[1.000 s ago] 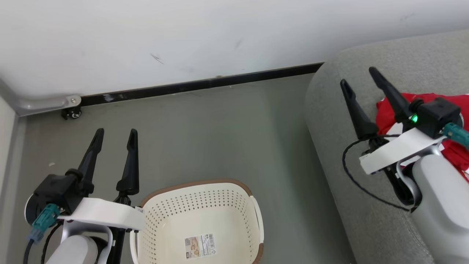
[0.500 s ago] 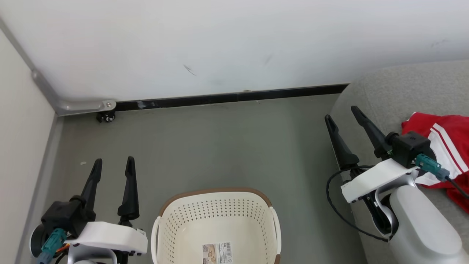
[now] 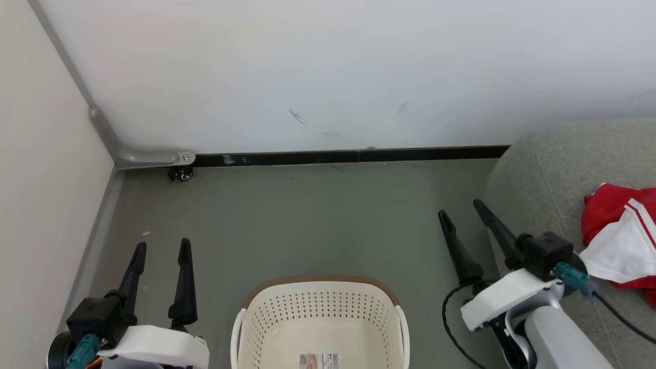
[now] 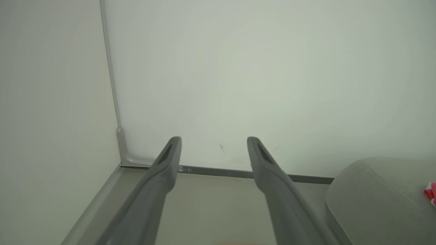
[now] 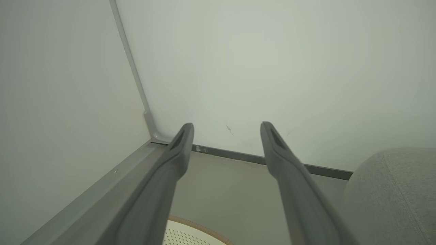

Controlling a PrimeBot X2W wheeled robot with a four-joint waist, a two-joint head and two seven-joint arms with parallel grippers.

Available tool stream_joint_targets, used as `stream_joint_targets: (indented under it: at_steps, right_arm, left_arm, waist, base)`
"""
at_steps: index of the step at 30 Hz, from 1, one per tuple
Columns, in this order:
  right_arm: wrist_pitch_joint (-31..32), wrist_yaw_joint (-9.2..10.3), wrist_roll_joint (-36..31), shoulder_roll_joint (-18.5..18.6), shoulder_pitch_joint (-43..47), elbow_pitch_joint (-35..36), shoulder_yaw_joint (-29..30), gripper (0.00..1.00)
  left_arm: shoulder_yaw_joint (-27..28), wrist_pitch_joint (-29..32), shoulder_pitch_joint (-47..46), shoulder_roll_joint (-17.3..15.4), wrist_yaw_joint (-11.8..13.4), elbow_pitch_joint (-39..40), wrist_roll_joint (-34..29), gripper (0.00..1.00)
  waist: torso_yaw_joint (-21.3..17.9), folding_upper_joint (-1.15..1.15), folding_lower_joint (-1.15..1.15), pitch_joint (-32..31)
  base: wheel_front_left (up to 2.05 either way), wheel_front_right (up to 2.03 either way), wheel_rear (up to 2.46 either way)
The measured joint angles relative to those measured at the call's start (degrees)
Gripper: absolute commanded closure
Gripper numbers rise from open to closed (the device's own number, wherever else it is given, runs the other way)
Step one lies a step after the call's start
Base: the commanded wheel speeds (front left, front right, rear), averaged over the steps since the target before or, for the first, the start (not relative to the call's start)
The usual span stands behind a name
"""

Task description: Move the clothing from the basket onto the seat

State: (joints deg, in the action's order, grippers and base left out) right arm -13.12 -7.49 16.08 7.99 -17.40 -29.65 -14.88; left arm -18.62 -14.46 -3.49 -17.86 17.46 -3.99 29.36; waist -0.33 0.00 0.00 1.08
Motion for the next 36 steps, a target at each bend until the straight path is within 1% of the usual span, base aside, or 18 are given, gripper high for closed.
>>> stream_joint_targets:
  at_steps: [10, 19, 31, 36]
  right_arm:
    - [0.0, 0.0, -2.5, -2.7, 5.9, 1.2, 1.7, 0.0]
    - [0.0, 0.0, -3.6, -4.4, 10.9, 1.9, 4.5, 0.0]
    - [0.0, 0.0, -6.5, -4.8, 14.6, 4.8, 7.5, 0.0]
    - [0.0, 0.0, -6.9, -5.0, 15.1, 5.9, 8.3, 0.0]
  left_arm:
    - [1.6, 0.0, 2.2, 0.7, -0.4, -1.8, -0.7, 0.0]
    - [2.2, 0.0, 3.8, 1.7, -1.4, -2.7, -0.9, 0.0]
    - [2.8, 0.0, 4.6, 2.3, -1.4, -2.5, -2.5, 0.0]
    - [3.0, 0.0, 4.6, 2.3, -2.9, -3.5, -2.4, 0.0]
  waist:
    - [1.7, 0.0, 0.0, -2.1]
    - [2.0, 0.0, 0.0, -3.5]
    - [1.3, 0.0, 0.0, -4.1]
    - [1.1, 0.0, 0.0, -4.1]
  base:
    - [0.0, 0.0, 0.0]
    - [0.0, 0.0, 0.0]
    - [0.0, 0.0, 0.0]
    - [0.0, 0.0, 0.0]
